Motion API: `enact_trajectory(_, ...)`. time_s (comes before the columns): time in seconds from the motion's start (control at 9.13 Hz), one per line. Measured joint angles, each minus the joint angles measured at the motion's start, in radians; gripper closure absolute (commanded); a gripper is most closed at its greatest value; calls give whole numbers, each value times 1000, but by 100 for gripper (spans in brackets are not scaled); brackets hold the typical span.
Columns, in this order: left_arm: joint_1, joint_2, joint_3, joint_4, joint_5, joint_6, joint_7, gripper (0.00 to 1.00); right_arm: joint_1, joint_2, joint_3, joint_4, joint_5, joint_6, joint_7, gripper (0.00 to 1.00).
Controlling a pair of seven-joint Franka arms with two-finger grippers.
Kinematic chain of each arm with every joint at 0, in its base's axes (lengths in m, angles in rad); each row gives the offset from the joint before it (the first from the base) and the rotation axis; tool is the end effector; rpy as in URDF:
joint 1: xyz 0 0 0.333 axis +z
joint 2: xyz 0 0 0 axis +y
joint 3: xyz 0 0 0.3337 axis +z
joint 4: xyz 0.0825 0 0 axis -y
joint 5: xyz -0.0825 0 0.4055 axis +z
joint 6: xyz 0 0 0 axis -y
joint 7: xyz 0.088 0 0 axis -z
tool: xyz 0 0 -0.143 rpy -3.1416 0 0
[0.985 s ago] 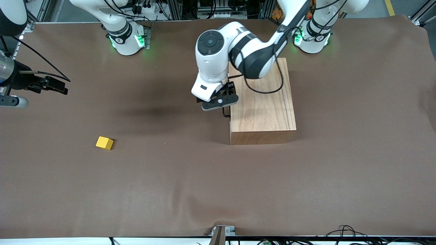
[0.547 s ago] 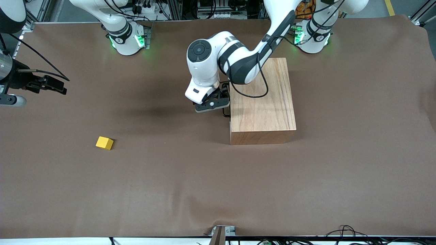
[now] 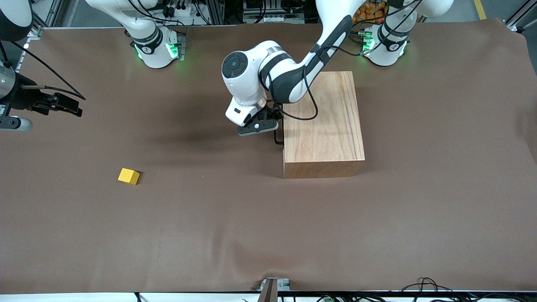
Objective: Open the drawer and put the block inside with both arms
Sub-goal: 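Lower the left gripper and hook the black drawer handle, then pull the drawer open by its handle with the left gripper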
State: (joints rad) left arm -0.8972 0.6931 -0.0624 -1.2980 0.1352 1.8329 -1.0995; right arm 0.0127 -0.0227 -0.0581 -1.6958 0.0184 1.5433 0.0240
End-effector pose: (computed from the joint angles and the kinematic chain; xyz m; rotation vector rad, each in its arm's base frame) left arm 0.4478 -0.5961 0.2929 -2.9586 -0.1567 0.0095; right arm 0.5550 -0.0228 0.5560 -3.1121 0.1089 0.2021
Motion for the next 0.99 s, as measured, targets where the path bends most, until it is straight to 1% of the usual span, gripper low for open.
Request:
enact_trajectory(0.55,-15,25,0,2,1,-9,7,0,0,0,0,0,0,0,0,0)
enact_trajectory(0.99,-22,50,-2,2,1,36,-1,0,0,0,0,0,0,-1,0,0)
